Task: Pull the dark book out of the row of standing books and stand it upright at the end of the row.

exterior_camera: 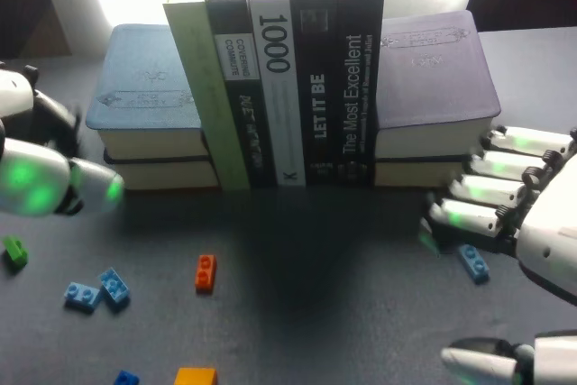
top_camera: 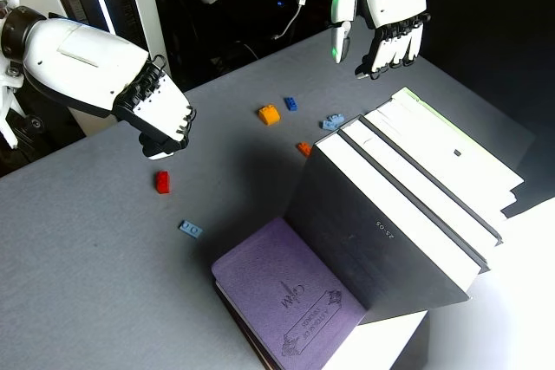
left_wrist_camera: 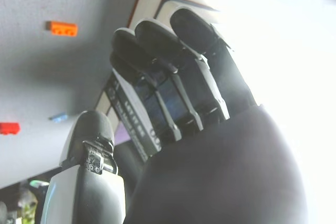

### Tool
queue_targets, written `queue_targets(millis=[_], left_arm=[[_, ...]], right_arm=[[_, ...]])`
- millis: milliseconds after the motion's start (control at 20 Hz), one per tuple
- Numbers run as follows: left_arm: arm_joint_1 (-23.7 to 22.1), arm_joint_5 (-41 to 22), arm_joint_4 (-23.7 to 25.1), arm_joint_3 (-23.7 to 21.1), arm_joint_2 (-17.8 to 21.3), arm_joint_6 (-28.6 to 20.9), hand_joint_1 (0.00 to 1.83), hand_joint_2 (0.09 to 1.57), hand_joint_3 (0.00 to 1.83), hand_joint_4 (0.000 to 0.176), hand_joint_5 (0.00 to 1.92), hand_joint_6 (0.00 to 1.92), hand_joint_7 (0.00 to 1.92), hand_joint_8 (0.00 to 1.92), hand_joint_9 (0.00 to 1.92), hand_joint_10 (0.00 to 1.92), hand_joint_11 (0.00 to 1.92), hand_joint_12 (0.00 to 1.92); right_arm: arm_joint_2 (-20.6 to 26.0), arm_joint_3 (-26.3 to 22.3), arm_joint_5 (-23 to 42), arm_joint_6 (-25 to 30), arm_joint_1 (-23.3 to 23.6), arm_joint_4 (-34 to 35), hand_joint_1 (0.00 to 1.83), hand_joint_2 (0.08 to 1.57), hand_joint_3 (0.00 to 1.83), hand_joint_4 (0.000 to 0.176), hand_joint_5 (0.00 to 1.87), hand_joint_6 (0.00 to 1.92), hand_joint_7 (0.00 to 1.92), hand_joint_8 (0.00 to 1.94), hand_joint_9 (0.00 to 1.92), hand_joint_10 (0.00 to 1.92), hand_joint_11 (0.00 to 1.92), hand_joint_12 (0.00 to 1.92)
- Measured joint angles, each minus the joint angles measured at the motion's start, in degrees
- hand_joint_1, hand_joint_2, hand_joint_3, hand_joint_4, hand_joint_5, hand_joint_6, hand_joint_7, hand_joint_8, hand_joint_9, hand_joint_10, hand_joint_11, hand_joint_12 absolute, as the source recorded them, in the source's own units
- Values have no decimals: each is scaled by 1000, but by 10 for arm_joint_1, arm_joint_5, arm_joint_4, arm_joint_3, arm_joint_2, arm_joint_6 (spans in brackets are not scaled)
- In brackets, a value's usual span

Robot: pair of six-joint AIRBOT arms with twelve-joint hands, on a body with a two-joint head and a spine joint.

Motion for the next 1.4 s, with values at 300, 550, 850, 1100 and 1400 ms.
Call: queue_targets(millis=[300,550,850,1100,1400], left_arm=[[0,-2,1,0,0,0,0,1203,2,33,126,0,131,4,132,4,0,560],[0,-1,0,0,0,0,0,1195,0,40,146,5,142,4,142,4,0,568],[0,-1,0,0,0,0,0,1208,3,34,159,3,152,3,153,3,0,545],[0,-2,0,0,0,0,0,1213,1,38,145,3,138,1,137,2,0,519],[0,-2,0,0,0,0,0,1198,0,38,146,0,141,1,137,1,0,539]], right_arm=[[-3,-8,14,-1,6,11,0,1145,16,0,127,21,123,2,89,28,0,282],[-46,-8,47,-58,82,59,0,1142,3,0,112,4,112,8,50,5,0,0],[-99,14,87,-99,131,64,0,1144,3,50,275,71,108,5,15,0,0,0],[-162,66,102,-133,182,70,0,1154,2,37,707,124,170,1,3,0,0,0],[-222,124,120,-200,205,71,38,1176,2,26,876,97,157,1,0,0,0,0]])
